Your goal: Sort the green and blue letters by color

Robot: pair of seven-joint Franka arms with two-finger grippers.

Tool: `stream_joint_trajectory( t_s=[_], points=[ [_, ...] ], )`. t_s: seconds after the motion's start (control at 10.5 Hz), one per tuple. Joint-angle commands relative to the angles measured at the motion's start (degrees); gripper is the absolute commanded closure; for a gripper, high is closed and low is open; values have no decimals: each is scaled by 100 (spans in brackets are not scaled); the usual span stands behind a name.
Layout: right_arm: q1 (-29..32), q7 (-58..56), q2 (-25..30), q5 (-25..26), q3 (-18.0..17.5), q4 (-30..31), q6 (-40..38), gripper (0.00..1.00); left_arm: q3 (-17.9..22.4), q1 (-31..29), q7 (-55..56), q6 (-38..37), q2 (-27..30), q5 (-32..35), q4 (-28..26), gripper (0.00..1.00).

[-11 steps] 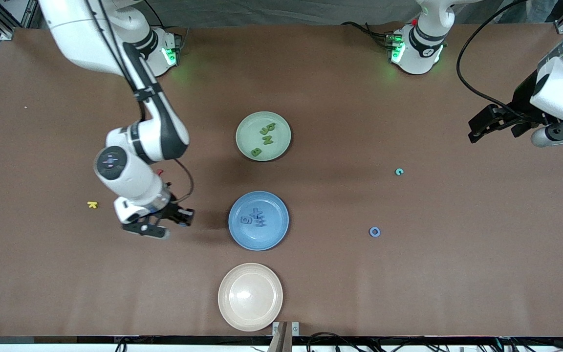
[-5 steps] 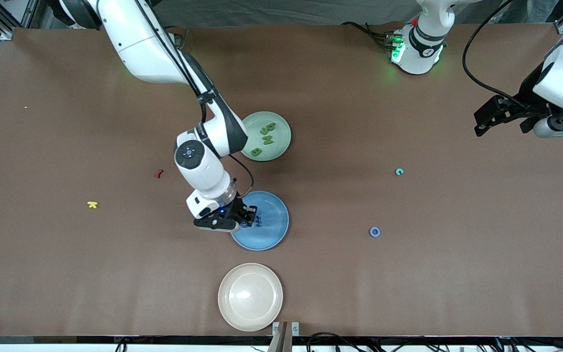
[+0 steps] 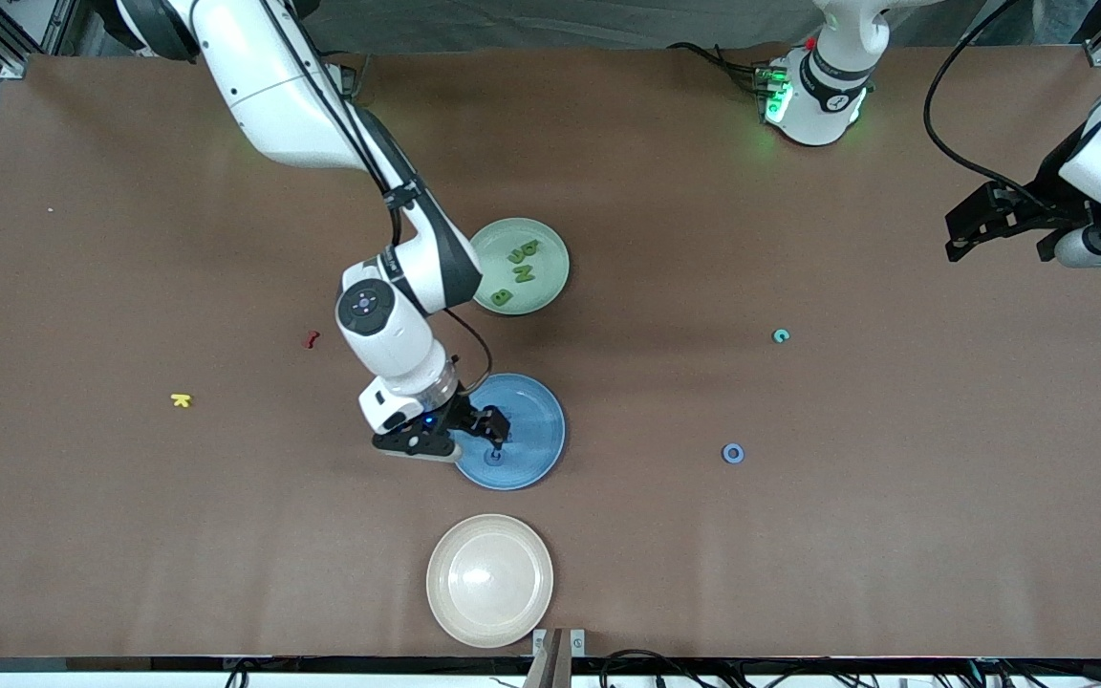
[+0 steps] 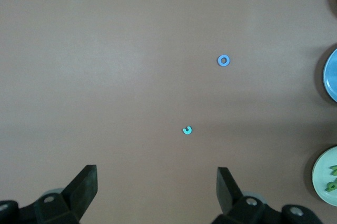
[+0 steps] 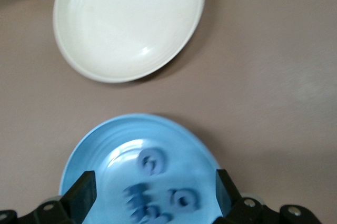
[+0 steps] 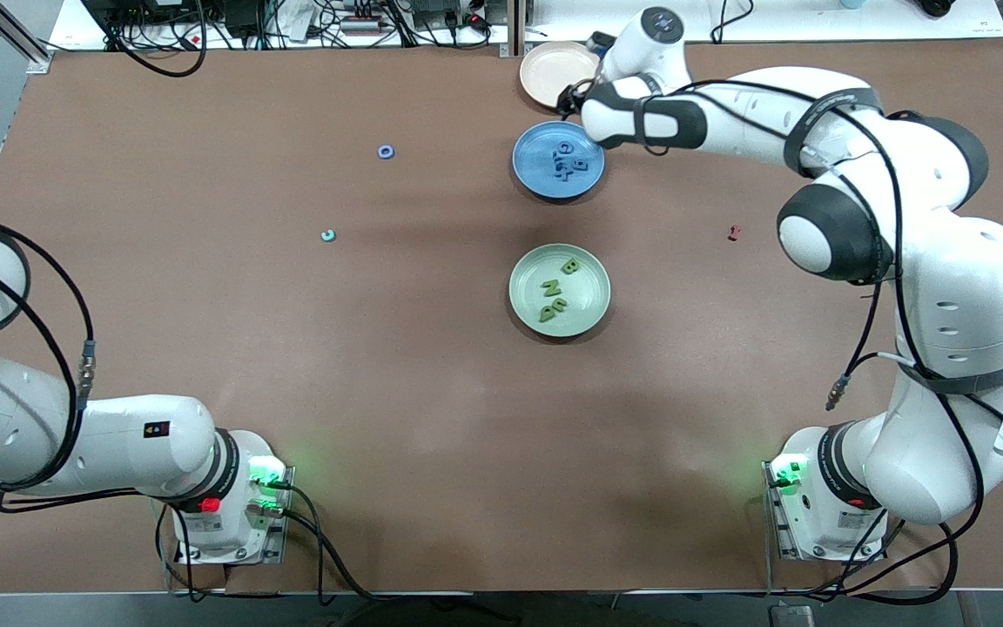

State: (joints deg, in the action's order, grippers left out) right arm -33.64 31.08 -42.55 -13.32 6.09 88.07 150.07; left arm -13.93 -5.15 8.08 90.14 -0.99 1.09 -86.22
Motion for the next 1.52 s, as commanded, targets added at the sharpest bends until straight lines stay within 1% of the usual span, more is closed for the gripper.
stream_joint_trajectory(
  t_s=[0.0, 0.1, 0.29, 0.38, 0.57, 0.67, 0.86, 0.95, 1.14, 1.24, 1.43],
  points=[
    [628, -232, 273, -57, -99, 17, -319, 0, -13, -12, -201, -93, 37, 110, 26, 0],
    [935, -730, 395, -48, -143, 61, -581, 0, -13, -12, -202, -93, 28, 50, 26, 0],
    [1524, -1742, 729, -47, -143, 210, -1353, 0, -74, 14, -114, -93, 37, 75, 26, 0],
    [1788, -2085, 896, 5, -135, 237, -1766, 0, -75, 32, -122, -93, 28, 75, 26, 0],
    [2342, -2999, 1300, 250, -117, 359, -2251, 0, -75, 23, -122, -93, 11, 58, 26, 0],
    [2466, -3203, 1467, 338, -39, 360, -2523, 0, -66, 6, -149, -93, 11, 40, 26, 0],
    [2826, -3406, 1845, 1039, -3, 360, -2937, 0, -75, 6, -175, -93, 28, 75, 35, 0],
    [2993, -3537, 2099, 1138, -3, 342, -3244, 0, -83, 6, -175, -93, 28, 75, 35, 0],
    [3266, -3758, 2609, 1148, -3, 307, -3868, 0, -84, 6, -166, -93, 28, 67, 44, 0],
    [3302, -3750, 2846, 1191, -3, 307, -4149, 0, -84, 6, -166, -93, 28, 67, 35, 0],
    [3329, -3724, 3330, 1611, -3, 298, -4651, 0, -92, 6, -166, -93, 28, 75, 44, 0]
  ],
)
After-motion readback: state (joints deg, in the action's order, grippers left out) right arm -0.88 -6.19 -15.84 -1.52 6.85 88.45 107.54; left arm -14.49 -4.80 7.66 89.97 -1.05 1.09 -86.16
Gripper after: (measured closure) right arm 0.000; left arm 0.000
